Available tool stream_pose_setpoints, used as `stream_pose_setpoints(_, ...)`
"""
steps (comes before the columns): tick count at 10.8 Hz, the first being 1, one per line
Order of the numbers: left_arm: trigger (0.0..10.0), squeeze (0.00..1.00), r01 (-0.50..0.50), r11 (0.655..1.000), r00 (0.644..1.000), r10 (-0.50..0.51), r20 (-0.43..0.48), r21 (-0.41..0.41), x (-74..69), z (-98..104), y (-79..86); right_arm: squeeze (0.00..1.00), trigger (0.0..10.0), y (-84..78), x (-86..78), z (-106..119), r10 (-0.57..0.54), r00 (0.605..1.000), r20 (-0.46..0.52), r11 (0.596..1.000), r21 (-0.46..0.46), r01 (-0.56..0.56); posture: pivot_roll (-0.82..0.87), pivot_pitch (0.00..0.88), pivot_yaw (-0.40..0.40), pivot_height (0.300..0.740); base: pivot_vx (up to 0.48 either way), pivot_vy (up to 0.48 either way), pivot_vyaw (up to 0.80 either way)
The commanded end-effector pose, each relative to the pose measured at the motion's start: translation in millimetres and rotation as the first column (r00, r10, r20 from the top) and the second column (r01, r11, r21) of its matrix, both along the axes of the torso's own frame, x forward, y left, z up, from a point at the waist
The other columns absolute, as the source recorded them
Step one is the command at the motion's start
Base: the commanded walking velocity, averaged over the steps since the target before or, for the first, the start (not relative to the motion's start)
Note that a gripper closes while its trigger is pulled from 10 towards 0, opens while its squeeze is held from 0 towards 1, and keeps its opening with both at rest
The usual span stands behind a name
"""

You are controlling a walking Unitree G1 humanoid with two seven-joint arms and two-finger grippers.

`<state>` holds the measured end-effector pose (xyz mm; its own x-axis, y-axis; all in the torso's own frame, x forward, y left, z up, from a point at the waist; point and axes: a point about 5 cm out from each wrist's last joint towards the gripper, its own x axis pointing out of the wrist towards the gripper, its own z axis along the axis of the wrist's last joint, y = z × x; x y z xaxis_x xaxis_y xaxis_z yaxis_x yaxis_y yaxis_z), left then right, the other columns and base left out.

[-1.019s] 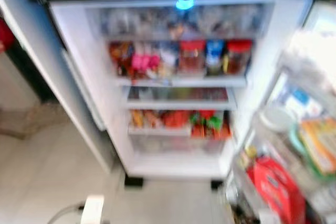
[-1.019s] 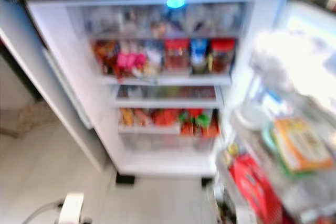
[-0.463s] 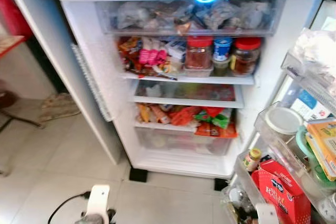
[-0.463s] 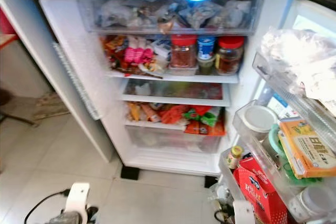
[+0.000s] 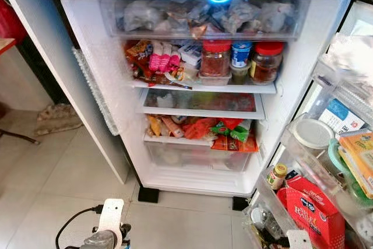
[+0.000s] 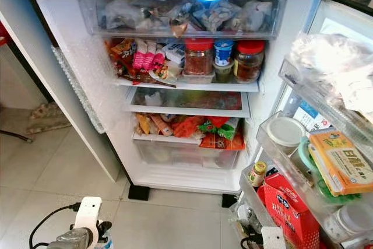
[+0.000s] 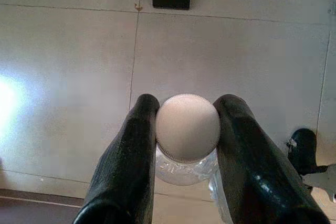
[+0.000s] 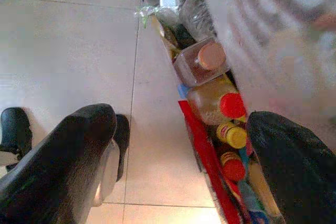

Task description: Restocking fridge

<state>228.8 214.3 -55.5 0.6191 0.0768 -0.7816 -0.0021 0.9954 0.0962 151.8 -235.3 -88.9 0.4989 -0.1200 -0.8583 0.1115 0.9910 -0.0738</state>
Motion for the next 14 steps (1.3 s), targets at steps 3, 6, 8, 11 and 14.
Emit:
stream_pose_setpoints(3, 10.0, 0.00, 0.002, 0.999, 0.998, 0.000, -0.068, 0.042, -16.2, -8, 11.1, 0.00, 10.0, 10.0, -13.9, -7, -0.002, 1.000, -0.022, 0.999, 0.036, 0.002, -0.02, 0.038, 0.033, 0.740, 0.000, 0.000, 0.00)
stream_pose_setpoints(6, 10.0, 0.00, -0.055, 0.998, 0.996, 0.057, -0.064, 0.031, -24.2, -12, 12.5, 0.00, 10.0, 24.6, -25.9, -14, 0.061, 0.996, -0.065, 0.997, 0.044, -0.059, 0.01, 0.047, 0.011, 0.740, 0.000, 0.000, 0.00)
stream_pose_setpoints(8, 10.0, 0.00, -0.013, 0.999, 0.996, 0.017, -0.090, 0.039, -26.3, -13, 13.3, 0.00, 10.0, 27.0, -22.9, -13, 0.114, 0.992, -0.048, 0.993, 0.042, -0.112, -0.03, 0.046, 0.014, 0.740, 0.000, 0.000, 0.00)
stream_pose_setpoints(11, 10.0, 0.00, -0.020, 0.999, 0.995, 0.023, -0.092, 0.035, -29.2, -14, 14.6, 0.00, 10.0, 26.3, -32.6, -16, 0.103, 0.992, -0.078, 0.994, 0.043, -0.100, -0.03, 0.013, 0.018, 0.740, 0.080, 0.000, 0.00)
stream_pose_setpoints(14, 10.0, 0.00, -0.008, 0.999, 0.996, 0.011, -0.090, 0.034, -30.3, -14, 15.0, 0.00, 10.0, 27.0, -36.5, -17, 0.119, 0.988, -0.094, 0.992, 0.041, -0.116, -0.03, 0.012, 0.025, 0.740, 0.247, 0.000, 0.00)
